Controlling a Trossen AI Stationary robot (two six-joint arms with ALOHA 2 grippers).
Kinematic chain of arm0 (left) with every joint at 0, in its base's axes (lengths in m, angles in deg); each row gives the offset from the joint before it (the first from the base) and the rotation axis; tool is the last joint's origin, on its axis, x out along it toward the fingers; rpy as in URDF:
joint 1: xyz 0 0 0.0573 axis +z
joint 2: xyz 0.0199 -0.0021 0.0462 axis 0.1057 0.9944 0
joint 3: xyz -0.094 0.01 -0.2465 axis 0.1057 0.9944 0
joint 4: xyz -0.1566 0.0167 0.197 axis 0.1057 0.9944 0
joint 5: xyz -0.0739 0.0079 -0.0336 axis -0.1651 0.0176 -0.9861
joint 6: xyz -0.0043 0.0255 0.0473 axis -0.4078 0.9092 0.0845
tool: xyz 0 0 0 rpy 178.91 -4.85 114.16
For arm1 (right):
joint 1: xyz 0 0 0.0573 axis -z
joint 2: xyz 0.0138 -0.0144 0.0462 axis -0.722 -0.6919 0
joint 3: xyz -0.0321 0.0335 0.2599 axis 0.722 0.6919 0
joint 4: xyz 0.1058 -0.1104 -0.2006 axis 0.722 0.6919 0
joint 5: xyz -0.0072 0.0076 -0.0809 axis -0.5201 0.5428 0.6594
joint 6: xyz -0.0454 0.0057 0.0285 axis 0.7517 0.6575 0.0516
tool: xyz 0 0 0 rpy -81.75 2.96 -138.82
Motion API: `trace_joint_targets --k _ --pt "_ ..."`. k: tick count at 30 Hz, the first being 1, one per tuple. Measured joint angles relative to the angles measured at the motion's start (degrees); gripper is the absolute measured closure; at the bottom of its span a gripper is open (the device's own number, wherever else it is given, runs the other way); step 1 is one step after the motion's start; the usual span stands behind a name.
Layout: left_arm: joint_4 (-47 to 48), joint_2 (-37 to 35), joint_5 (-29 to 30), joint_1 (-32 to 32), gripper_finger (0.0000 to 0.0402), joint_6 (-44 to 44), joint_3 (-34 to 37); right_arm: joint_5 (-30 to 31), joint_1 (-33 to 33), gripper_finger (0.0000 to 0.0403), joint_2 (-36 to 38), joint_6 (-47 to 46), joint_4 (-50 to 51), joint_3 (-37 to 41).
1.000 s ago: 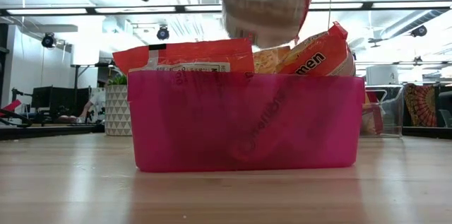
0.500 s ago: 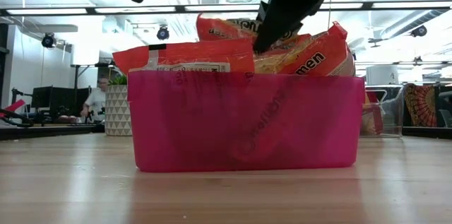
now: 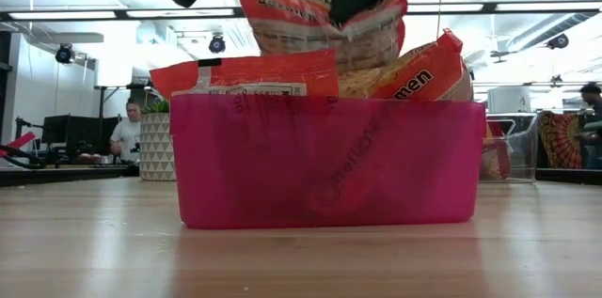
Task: Sort Maruchan noodles
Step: Put the orange noodle pack into the red bin
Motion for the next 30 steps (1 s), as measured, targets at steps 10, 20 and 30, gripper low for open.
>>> trace_joint_targets --k 10,20,30 --pt "-3.97 4.5 -0.04 -4.17 0.0279 0.14 0.0 -0.9 -1.96 0.0374 -1.96 -3.9 -1.7 0.04" --pt "-11.39 8.02 0.02 -6.06 0.0279 0.11 0.0 -0.7 -3.06 0.029 -2.36 -6.65 -2.72 0.04" --pt "-22.7 15.99 0.04 -7.23 0.0279 0.54 0.0 4.98 -5.87 0.0247 0.04 -4.09 -2.4 0.15"
